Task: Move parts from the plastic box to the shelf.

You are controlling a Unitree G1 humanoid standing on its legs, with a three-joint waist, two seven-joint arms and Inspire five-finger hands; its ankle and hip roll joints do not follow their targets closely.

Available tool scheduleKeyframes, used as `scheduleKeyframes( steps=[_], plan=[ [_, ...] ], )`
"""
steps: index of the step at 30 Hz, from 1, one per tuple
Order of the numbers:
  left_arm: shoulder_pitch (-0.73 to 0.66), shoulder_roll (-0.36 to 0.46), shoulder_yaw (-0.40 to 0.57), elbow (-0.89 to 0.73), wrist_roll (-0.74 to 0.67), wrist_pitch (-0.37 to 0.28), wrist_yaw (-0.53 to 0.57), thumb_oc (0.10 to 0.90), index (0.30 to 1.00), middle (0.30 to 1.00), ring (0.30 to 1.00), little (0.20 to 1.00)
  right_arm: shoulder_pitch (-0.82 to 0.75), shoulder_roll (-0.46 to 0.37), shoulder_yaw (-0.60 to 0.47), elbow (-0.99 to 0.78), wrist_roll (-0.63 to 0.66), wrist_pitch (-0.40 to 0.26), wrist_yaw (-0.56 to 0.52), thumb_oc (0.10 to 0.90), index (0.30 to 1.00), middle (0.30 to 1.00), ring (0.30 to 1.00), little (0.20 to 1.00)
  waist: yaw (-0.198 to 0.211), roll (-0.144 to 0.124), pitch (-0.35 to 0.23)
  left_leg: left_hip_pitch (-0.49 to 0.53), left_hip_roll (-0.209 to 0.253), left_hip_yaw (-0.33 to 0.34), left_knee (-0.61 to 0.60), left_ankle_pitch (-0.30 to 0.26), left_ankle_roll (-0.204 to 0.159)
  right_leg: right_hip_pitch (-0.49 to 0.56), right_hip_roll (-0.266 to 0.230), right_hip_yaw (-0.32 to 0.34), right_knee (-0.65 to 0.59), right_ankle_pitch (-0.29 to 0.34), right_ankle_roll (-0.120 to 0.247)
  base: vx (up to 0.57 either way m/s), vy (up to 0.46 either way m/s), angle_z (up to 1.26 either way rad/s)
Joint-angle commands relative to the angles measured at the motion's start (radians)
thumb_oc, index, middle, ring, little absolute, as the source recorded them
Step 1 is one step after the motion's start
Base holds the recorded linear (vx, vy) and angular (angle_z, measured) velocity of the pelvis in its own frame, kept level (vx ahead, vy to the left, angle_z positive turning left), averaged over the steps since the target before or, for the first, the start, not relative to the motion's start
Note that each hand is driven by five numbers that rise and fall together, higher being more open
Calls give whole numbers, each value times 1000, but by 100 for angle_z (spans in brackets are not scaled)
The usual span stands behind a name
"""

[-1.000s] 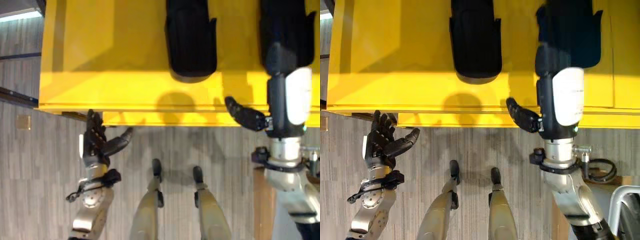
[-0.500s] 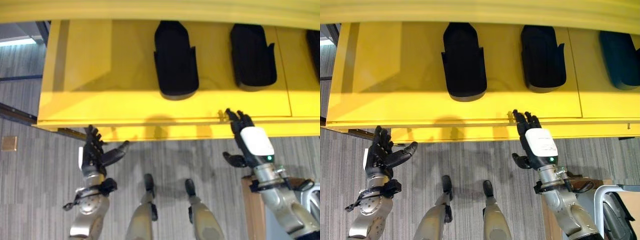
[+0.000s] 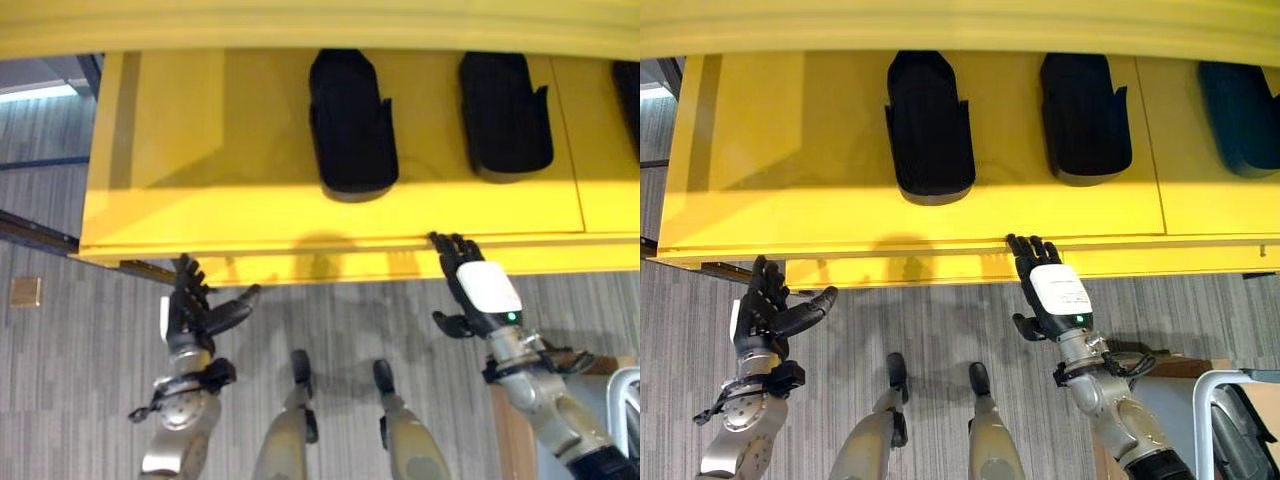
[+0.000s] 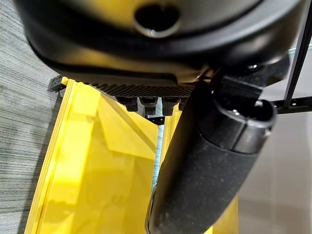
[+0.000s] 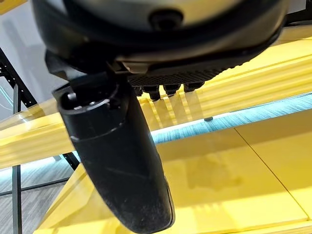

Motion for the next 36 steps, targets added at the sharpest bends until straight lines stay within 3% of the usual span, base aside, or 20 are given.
scheduleKeyframes(
  steps=[1,12,36],
  plan=[
    [-159,-5,-10,-30,67,-105,-21,900,1000,1000,1000,1000,-104,-21,43,-54,-27,-29,-44,900,1000,1000,1000,1000,-4,-2,-97,32,91,25,124,-126,-86,-34,-15,9,86,-73,-1,0,0,0],
    [-163,-5,-20,-40,59,-98,-21,900,1000,1000,1000,1000,-186,-36,74,-153,-16,-43,-27,900,1000,1000,1000,1000,9,-1,-97,22,87,14,134,-130,-82,-32,-18,4,91,-77,-4,1,-2,1],
    [-145,-16,30,-21,8,-108,13,900,1000,1000,1000,1000,-308,-35,143,-155,6,-32,6,900,1000,1000,1000,1000,44,-3,-85,14,83,4,138,-129,-79,-27,-28,-14,82,-73,-3,4,-1,2]
  ],
)
